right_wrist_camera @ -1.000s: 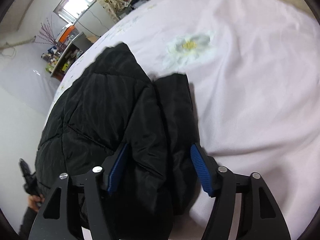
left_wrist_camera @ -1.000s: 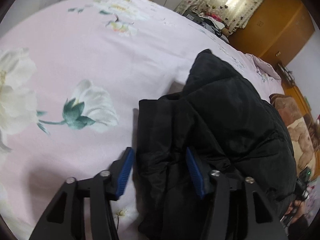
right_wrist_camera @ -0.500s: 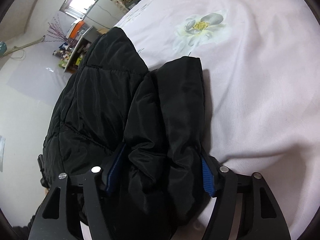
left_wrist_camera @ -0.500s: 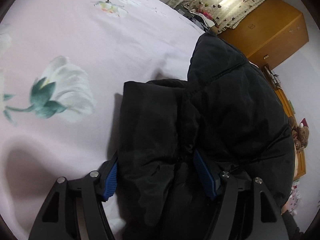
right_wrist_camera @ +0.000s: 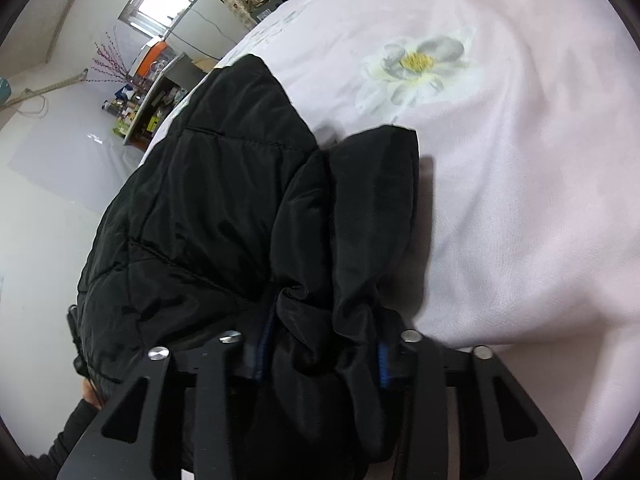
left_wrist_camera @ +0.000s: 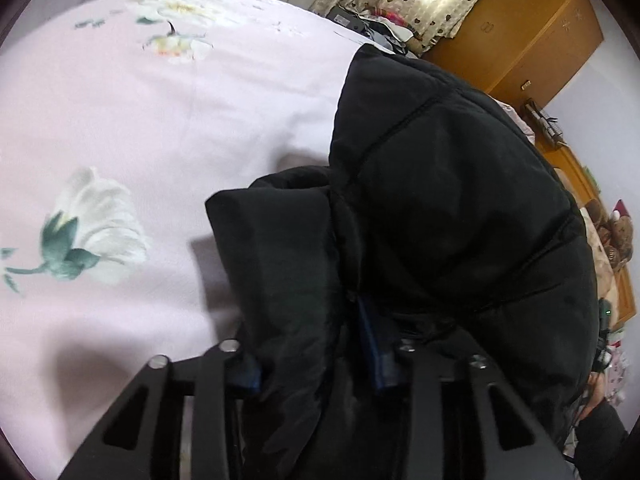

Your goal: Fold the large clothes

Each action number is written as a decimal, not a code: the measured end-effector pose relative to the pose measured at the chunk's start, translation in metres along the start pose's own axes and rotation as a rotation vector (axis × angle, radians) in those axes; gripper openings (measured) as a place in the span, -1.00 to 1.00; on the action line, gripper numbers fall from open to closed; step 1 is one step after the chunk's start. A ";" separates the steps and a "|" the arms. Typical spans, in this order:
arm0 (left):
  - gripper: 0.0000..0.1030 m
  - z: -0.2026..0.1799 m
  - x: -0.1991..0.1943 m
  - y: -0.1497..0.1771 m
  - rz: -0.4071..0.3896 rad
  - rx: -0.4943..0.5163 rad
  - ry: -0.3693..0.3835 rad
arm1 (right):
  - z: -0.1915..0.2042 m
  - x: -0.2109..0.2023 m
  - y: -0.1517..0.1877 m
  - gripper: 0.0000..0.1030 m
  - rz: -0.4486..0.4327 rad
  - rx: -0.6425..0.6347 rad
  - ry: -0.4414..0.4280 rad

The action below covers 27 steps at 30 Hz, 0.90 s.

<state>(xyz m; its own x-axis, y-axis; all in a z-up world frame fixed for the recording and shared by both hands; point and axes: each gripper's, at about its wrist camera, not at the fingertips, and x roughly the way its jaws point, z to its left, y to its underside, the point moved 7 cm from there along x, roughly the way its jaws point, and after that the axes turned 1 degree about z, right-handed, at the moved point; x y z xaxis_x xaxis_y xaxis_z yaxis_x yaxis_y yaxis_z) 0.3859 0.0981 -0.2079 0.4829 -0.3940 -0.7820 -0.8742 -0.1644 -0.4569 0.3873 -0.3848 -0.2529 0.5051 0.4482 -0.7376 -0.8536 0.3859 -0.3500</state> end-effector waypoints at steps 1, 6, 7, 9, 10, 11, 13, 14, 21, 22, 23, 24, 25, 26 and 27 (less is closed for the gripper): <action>-0.41 -0.001 -0.004 -0.001 -0.006 0.002 -0.007 | 0.002 -0.002 -0.001 -0.44 -0.003 -0.007 0.006; -0.54 -0.013 -0.036 -0.005 -0.070 0.021 -0.025 | 0.021 -0.026 -0.009 -0.60 -0.042 -0.045 0.025; -0.54 -0.017 -0.044 -0.005 -0.084 0.031 -0.026 | 0.023 -0.031 -0.009 -0.63 -0.050 -0.053 0.023; -0.55 -0.025 -0.059 -0.003 -0.107 0.055 -0.028 | 0.032 -0.045 -0.009 -0.64 -0.068 -0.074 0.016; -0.55 -0.029 -0.067 -0.002 -0.119 0.063 -0.030 | 0.035 -0.050 -0.008 -0.65 -0.074 -0.088 0.017; -0.56 -0.030 -0.073 -0.001 -0.126 0.062 -0.027 | 0.036 -0.054 -0.007 -0.66 -0.078 -0.097 0.018; -0.56 -0.033 -0.085 0.001 -0.139 0.057 -0.020 | 0.042 -0.064 -0.002 -0.66 -0.084 -0.113 0.014; -0.56 -0.035 -0.090 0.002 -0.142 0.056 -0.015 | 0.044 -0.067 0.001 -0.67 -0.088 -0.115 0.012; -0.56 -0.049 -0.125 0.008 -0.184 0.083 0.013 | 0.055 -0.107 0.020 -0.68 -0.132 -0.133 -0.016; -0.57 -0.051 -0.128 0.007 -0.189 0.088 0.016 | 0.056 -0.111 0.020 -0.68 -0.137 -0.134 -0.019; -0.57 -0.050 -0.130 0.007 -0.191 0.089 0.019 | 0.056 -0.114 0.021 -0.68 -0.142 -0.136 -0.020; -0.57 -0.051 -0.133 0.007 -0.195 0.093 0.023 | 0.058 -0.118 0.021 -0.68 -0.148 -0.140 -0.021; -0.57 -0.052 -0.135 0.006 -0.199 0.095 0.023 | 0.060 -0.120 0.019 -0.68 -0.151 -0.142 -0.021; -0.57 -0.053 -0.137 0.004 -0.202 0.099 0.025 | 0.063 -0.122 0.016 -0.68 -0.157 -0.144 -0.022; -0.57 -0.047 -0.143 0.009 -0.206 0.102 0.027 | 0.065 -0.123 0.014 -0.68 -0.161 -0.147 -0.022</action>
<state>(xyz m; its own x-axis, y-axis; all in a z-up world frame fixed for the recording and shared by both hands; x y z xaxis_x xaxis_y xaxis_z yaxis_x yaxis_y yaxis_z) 0.3071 0.1102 -0.0802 0.6481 -0.3861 -0.6564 -0.7467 -0.1527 -0.6474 0.3214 -0.3821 -0.1296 0.6381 0.4083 -0.6528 -0.7700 0.3329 -0.5444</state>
